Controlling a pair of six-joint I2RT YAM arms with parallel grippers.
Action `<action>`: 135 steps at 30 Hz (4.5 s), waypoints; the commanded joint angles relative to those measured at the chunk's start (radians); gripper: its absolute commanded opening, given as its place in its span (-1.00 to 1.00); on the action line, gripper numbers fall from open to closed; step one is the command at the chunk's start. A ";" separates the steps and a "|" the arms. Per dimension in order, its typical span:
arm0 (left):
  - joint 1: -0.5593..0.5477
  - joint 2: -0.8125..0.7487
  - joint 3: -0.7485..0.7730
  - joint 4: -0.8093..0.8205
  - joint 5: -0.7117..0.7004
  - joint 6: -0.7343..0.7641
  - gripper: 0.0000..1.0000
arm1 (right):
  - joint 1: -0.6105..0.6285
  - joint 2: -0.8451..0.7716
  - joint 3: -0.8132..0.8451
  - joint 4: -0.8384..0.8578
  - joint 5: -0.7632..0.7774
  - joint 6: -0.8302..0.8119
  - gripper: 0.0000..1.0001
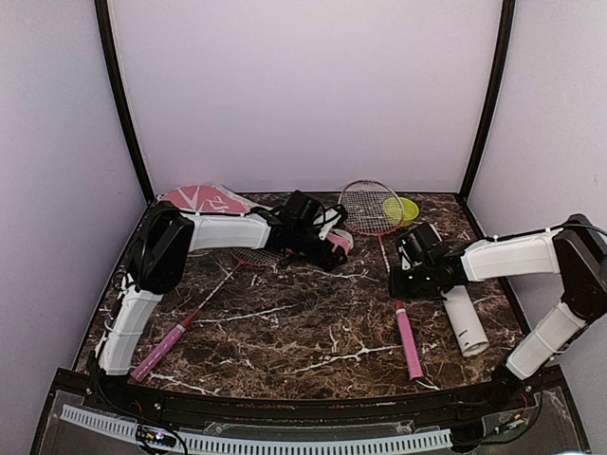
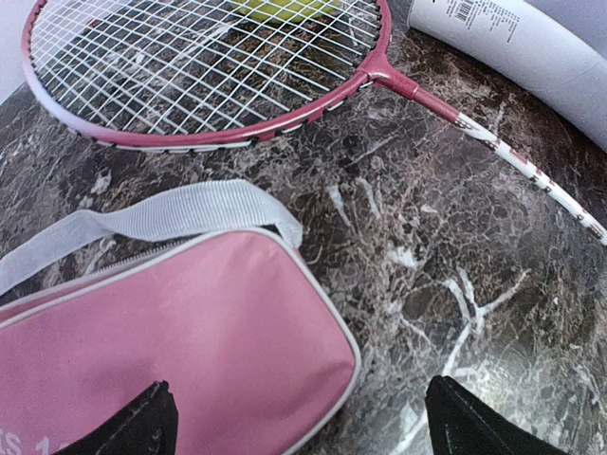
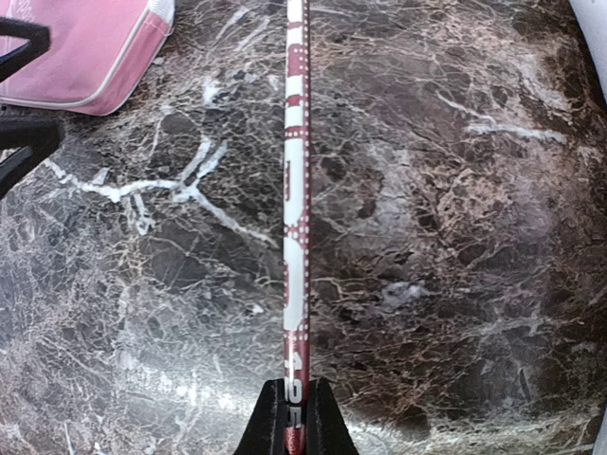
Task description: Pack up the badminton gear
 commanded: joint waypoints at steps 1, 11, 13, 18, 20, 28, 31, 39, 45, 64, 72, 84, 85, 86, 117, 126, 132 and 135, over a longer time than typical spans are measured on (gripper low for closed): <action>-0.015 0.053 0.093 -0.029 -0.029 0.068 0.87 | -0.005 -0.011 0.030 0.020 -0.053 0.003 -1.00; -0.018 0.144 0.197 -0.117 -0.119 0.126 0.05 | -0.006 -0.069 0.061 -0.015 -0.055 0.018 -1.00; -0.021 0.133 0.188 -0.117 -0.127 0.142 -0.30 | -0.005 -0.080 0.075 -0.028 -0.049 0.012 -1.00; -0.029 0.017 0.081 -0.053 -0.087 0.194 -0.84 | -0.006 -0.096 0.118 -0.073 -0.027 -0.012 -1.00; -0.029 -0.045 0.023 -0.030 -0.067 0.222 -0.98 | -0.006 -0.101 0.137 -0.091 -0.020 -0.023 -1.00; -0.060 -0.366 -0.304 -0.069 0.121 0.379 -1.00 | -0.005 -0.112 0.210 -0.165 -0.063 -0.104 -1.00; -0.113 -0.493 -0.463 -0.113 0.114 0.416 -1.00 | -0.004 -0.122 0.216 -0.178 -0.093 -0.142 -1.00; -0.349 -0.732 -0.778 -0.264 -0.042 0.291 -0.95 | -0.003 -0.138 0.188 -0.181 -0.139 -0.187 -1.00; -0.440 -0.863 -0.869 -0.284 -0.046 0.058 -0.11 | 0.001 -0.120 0.164 -0.151 -0.188 -0.187 -1.00; -0.163 -0.709 -0.661 -0.252 -0.482 -0.903 0.16 | 0.029 -0.168 0.065 -0.082 -0.224 -0.164 -1.00; -0.088 -0.547 -0.540 -0.409 -0.500 -1.057 0.01 | 0.030 -0.163 0.043 -0.054 -0.254 -0.166 -1.00; -0.048 -0.477 -0.538 -0.431 -0.528 -1.048 0.01 | 0.031 -0.099 0.062 -0.024 -0.296 -0.164 -1.00; -0.044 -0.475 -0.540 -0.429 -0.530 -1.045 0.01 | 0.031 -0.098 0.062 -0.023 -0.296 -0.165 -1.00; -0.041 -0.473 -0.541 -0.426 -0.531 -1.042 0.01 | 0.031 -0.097 0.062 -0.024 -0.295 -0.166 -1.00; -0.152 -0.737 -0.804 -0.174 -0.469 -0.378 -1.00 | 0.079 -0.258 0.132 -0.217 -0.276 -0.149 -1.00; -0.079 -0.873 -0.849 -0.163 -0.469 -0.455 -1.00 | 0.190 -0.370 0.108 -0.374 -0.217 -0.135 -1.00; -0.028 -0.886 -0.824 -0.203 -0.456 -0.539 -1.00 | 0.256 -0.482 0.063 -0.492 -0.217 -0.130 -1.00; 0.005 -0.897 -0.816 -0.201 -0.431 -0.550 -1.00 | 0.271 -0.538 0.035 -0.526 -0.243 -0.118 -1.00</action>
